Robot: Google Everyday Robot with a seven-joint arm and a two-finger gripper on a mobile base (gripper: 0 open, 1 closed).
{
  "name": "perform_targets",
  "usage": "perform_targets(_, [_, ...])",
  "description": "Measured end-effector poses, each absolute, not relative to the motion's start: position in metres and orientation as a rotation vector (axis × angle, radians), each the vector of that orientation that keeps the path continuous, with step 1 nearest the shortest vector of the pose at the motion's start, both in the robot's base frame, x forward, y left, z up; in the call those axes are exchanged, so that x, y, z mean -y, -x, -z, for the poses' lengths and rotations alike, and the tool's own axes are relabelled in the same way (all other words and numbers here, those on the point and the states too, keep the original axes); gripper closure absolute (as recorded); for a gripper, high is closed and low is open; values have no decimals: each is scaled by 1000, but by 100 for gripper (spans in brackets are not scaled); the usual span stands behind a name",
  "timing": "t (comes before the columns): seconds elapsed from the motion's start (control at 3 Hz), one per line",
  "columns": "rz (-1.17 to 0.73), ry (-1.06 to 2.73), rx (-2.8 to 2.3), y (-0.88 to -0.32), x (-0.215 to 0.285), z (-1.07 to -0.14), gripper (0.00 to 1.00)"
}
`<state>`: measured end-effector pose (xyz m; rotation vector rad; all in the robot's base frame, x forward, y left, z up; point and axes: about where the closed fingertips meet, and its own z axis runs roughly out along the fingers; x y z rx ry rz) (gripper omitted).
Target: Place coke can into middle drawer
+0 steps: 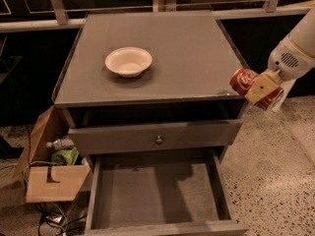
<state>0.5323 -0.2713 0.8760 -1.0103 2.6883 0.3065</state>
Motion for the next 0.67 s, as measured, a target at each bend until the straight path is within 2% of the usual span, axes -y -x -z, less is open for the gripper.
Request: perform_targets(0.67, [-367,1023,-2733,-511,262,-824,100])
